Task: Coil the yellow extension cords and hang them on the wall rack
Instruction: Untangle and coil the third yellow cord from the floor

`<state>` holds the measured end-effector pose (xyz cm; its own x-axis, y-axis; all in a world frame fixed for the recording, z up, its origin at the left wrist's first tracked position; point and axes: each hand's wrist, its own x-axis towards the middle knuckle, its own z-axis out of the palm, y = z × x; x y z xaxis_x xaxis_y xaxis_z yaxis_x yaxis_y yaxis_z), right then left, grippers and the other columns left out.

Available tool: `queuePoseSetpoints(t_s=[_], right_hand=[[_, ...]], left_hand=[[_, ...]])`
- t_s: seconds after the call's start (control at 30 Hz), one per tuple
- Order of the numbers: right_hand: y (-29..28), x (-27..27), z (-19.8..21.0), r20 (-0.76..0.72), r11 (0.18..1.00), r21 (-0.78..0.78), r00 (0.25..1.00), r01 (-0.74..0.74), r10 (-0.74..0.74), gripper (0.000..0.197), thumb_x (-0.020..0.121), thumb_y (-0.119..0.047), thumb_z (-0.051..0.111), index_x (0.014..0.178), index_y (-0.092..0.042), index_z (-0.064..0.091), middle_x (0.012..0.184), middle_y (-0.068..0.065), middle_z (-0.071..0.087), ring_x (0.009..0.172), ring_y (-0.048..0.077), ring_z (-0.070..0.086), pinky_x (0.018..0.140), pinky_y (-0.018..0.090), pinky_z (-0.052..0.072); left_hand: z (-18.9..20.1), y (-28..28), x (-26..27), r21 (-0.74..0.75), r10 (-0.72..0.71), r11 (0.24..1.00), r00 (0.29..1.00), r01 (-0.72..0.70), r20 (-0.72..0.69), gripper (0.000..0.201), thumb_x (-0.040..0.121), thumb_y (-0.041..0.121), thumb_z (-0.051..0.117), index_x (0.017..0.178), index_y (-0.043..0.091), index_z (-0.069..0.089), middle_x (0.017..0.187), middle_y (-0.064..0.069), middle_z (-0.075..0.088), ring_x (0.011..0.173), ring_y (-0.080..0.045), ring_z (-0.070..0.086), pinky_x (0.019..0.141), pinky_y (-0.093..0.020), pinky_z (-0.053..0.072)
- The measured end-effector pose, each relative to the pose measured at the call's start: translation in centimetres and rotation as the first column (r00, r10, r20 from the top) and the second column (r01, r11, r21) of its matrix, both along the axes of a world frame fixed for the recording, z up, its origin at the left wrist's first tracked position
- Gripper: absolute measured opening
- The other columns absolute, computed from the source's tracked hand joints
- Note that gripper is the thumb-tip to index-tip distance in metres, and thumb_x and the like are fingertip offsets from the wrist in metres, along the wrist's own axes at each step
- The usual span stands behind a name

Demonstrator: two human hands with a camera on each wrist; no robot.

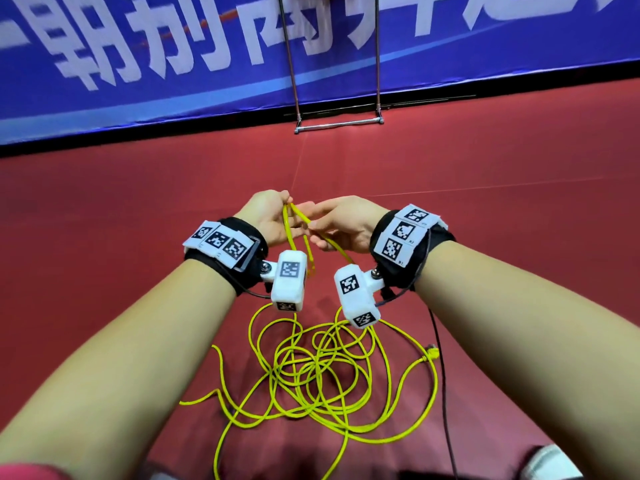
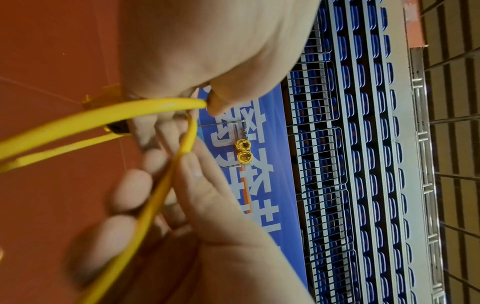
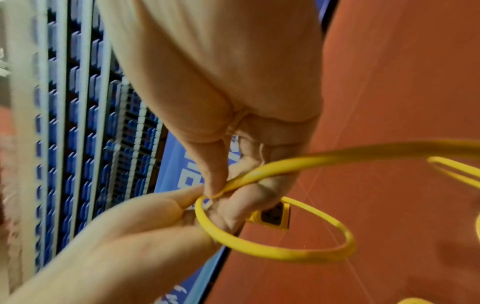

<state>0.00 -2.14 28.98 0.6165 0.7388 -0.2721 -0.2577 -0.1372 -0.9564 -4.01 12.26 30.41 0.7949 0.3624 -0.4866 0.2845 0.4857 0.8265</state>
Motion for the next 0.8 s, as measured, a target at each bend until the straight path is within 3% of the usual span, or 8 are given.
queuePoseSetpoints(t_s=[0.13, 0.27, 0.4, 0.53, 0.57, 0.63, 0.7, 0.8], right_hand=[[-0.3, -0.7, -0.6, 0.150, 0.972, -0.098, 0.963, -0.212, 0.226, 0.032, 0.099, -0.003, 0.052, 0.128, -0.015, 0.053, 0.074, 0.012, 0.063, 0.055, 0.020, 0.063, 0.055, 0.029, 0.053], [-1.4, -0.1, -2.7, 0.183, 0.907, -0.219, 0.898, -0.360, 0.400, 0.003, 0.099, -0.007, 0.052, 0.100, -0.009, 0.050, 0.074, 0.010, 0.069, 0.063, 0.019, 0.066, 0.061, 0.028, 0.047], [-2.8, 0.8, -5.2, 0.257, 0.864, -0.368, 0.855, -0.344, 0.450, 0.013, 0.102, -0.014, 0.050, 0.094, -0.015, 0.060, 0.073, 0.005, 0.067, 0.063, 0.010, 0.061, 0.055, 0.024, 0.034], [-2.3, 1.2, -4.6, 0.272, 0.978, -0.197, 0.953, -0.076, 0.129, 0.018, 0.103, -0.019, 0.048, 0.099, -0.019, 0.066, 0.063, 0.002, 0.057, 0.054, 0.014, 0.053, 0.057, 0.024, 0.039], [-2.0, 1.3, -4.3, 0.252, 0.992, -0.126, 0.967, 0.001, 0.031, 0.019, 0.103, -0.019, 0.048, 0.104, -0.019, 0.067, 0.060, 0.001, 0.053, 0.050, 0.013, 0.048, 0.056, 0.023, 0.040], [-1.2, 1.3, -3.6, 0.258, 0.993, -0.025, 0.961, 0.115, -0.105, 0.022, 0.103, -0.020, 0.047, 0.112, -0.018, 0.068, 0.057, -0.001, 0.045, 0.045, 0.011, 0.035, 0.049, 0.020, 0.033], [-0.2, 1.2, -2.9, 0.273, 0.976, 0.044, 0.937, 0.215, -0.219, 0.020, 0.101, -0.020, 0.050, 0.110, -0.018, 0.068, 0.055, -0.001, 0.043, 0.043, 0.009, 0.029, 0.044, 0.017, 0.025], [1.0, 1.2, -2.2, 0.257, 0.929, 0.090, 0.893, 0.359, -0.370, 0.014, 0.096, -0.016, 0.055, 0.091, -0.020, 0.067, 0.055, 0.001, 0.047, 0.040, 0.009, 0.032, 0.042, 0.016, 0.024]], left_hand=[[-0.5, 0.6, 0.8, -0.118, 0.164, 0.980, 0.985, -0.157, 0.048, 0.028, 0.103, 0.009, 0.026, 0.078, 0.010, 0.041, 0.066, -0.006, 0.044, 0.050, -0.021, 0.051, 0.058, -0.030, 0.048], [-0.3, 3.1, 0.4, -0.202, 0.326, 0.933, 0.938, -0.298, 0.119, 0.025, 0.095, -0.005, 0.021, 0.084, 0.008, 0.038, 0.067, -0.006, 0.038, 0.037, -0.014, 0.030, 0.040, -0.018, 0.033], [-0.2, 4.2, 0.1, -0.146, 0.383, 0.921, 0.910, -0.362, 0.156, 0.024, 0.103, 0.002, 0.024, 0.085, 0.010, 0.038, 0.072, -0.008, 0.049, 0.044, -0.012, 0.037, 0.037, -0.016, 0.034], [-0.5, 5.1, -0.6, -0.133, 0.363, 0.929, 0.921, -0.345, 0.143, 0.026, 0.106, 0.011, 0.023, 0.089, 0.015, 0.042, 0.083, -0.014, 0.063, 0.061, -0.025, 0.066, 0.073, -0.040, 0.059], [-0.8, 5.6, -0.8, -0.113, 0.342, 0.938, 0.930, -0.329, 0.132, 0.024, 0.106, 0.011, 0.024, 0.090, 0.016, 0.042, 0.084, -0.015, 0.064, 0.063, -0.027, 0.068, 0.072, -0.044, 0.060], [-1.5, 6.5, -0.9, -0.045, 0.301, 0.954, 0.949, -0.298, 0.093, 0.022, 0.104, 0.010, 0.026, 0.089, 0.015, 0.042, 0.079, -0.013, 0.066, 0.051, -0.024, 0.066, 0.046, -0.033, 0.057], [-2.0, 7.1, -0.9, 0.026, 0.230, 0.973, 0.972, -0.231, 0.044, 0.023, 0.102, 0.008, 0.029, 0.084, 0.015, 0.041, 0.059, -0.005, 0.061, 0.029, -0.011, 0.044, 0.030, -0.013, 0.031], [-2.0, 6.8, -1.0, 0.030, 0.065, 0.997, 0.998, -0.065, 0.014, 0.025, 0.099, 0.013, 0.032, 0.076, 0.014, 0.041, 0.045, 0.004, 0.037, 0.028, -0.006, 0.019, 0.028, -0.017, 0.010]])
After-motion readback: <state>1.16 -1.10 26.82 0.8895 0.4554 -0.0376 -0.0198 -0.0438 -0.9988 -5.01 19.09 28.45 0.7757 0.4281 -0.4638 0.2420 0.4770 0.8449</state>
